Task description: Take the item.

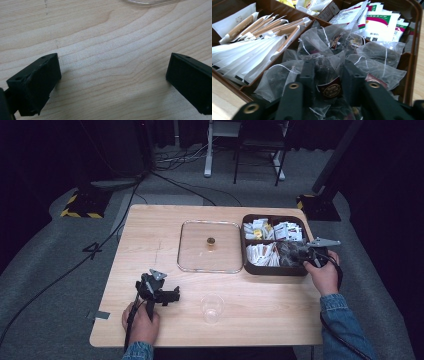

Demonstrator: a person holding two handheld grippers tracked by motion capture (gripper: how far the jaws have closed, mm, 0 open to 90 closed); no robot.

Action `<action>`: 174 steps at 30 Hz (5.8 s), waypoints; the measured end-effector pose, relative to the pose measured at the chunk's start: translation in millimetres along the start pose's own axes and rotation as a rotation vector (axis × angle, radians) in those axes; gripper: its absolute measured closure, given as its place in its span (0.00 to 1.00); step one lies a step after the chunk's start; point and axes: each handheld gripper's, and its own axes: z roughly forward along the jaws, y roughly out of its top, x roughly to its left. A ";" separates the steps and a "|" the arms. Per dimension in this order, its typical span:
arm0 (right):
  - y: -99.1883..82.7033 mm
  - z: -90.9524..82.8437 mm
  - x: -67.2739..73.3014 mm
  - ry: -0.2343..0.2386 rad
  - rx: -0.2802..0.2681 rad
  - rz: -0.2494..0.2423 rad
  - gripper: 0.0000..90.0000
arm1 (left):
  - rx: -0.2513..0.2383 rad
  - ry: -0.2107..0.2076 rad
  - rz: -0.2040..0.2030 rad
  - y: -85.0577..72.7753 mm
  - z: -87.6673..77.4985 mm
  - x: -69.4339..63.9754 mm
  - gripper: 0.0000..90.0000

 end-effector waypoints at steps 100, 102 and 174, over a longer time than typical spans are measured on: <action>75.3 -107.4 187.4 0.553 -0.347 -0.175 0.82 | 0.000 0.000 0.005 -1.3 -1.2 -0.3 0.00; 76.0 -106.1 194.8 0.568 -0.342 -0.185 0.82 | -0.001 -0.002 0.004 -1.3 -1.0 -0.4 0.00; 46.3 -33.0 281.0 0.710 -0.100 -0.396 0.56 | 0.002 -0.001 0.007 -0.8 -0.9 -0.5 0.00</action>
